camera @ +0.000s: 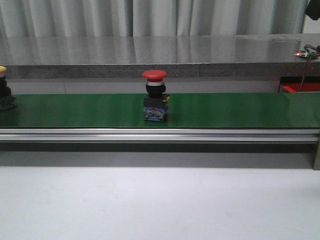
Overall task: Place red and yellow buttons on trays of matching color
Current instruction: 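Grasp the red button at the belt's end with the right gripper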
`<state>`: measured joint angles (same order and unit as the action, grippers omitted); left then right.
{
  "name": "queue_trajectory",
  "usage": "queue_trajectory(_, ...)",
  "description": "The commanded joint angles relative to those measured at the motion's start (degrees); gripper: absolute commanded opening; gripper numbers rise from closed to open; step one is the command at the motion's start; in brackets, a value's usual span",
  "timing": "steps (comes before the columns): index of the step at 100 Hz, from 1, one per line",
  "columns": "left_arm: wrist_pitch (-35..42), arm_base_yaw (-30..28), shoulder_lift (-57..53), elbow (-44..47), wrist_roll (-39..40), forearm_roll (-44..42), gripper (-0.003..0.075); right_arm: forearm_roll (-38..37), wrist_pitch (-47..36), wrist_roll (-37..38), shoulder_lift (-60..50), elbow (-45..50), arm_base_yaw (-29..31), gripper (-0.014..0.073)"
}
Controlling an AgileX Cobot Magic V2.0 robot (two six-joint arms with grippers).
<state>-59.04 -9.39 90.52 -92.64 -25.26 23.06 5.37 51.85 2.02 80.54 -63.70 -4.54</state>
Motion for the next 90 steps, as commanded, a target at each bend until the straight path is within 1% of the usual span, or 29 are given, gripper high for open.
queue_trajectory(1,1.3,0.4,-4.4,-1.6,0.3,3.0,0.0162,0.4,-1.6,-0.6,-2.2,-1.9,-0.1,0.0031)
queue_trajectory(4,0.9,0.4,-5.0,-1.6,0.5,3.0,0.0103,0.4,-1.6,-0.6,-2.2,-1.9,-0.1,0.0031)
queue_trajectory(12,0.6,0.4,-6.4,-0.9,0.7,4.2,-0.0021,0.4,-1.6,-0.6,-2.2,-1.9,-0.1,0.0031)
queue_trajectory(20,0.9,0.5,-8.3,0.7,0.7,6.9,-0.0020,0.4,-1.6,-0.6,-2.2,-1.9,-0.1,0.0031)
queue_trajectory(27,2.4,1.6,-10.4,3.6,0.7,7.3,-0.0020,0.4,-2.4,-0.6,-2.2,-1.9,-0.1,0.0031)
queue_trajectory(45,11.1,6.4,-17.3,15.2,0.8,7.0,-0.0020,0.4,-3.8,-0.6,-2.2,-1.9,-0.1,0.0031)
queue_trajectory(61,16.6,8.2,-23.2,23.6,2.1,6.7,-0.0020,0.8,-4.2,-0.6,-2.2,-2.0,-0.1,0.0031)
queue_trajectory(75,17.8,8.2,-26.0,27.5,2.1,6.7,-0.0020,0.9,-4.1,-1.5,-2.2,-2.3,-0.1,0.0031)
queue_trajectory(90,16.8,8.2,-26.4,27.9,2.1,6.7,-0.0020,1.1,-3.1,-3.5,-2.0,-5.1,-0.6,0.0031)
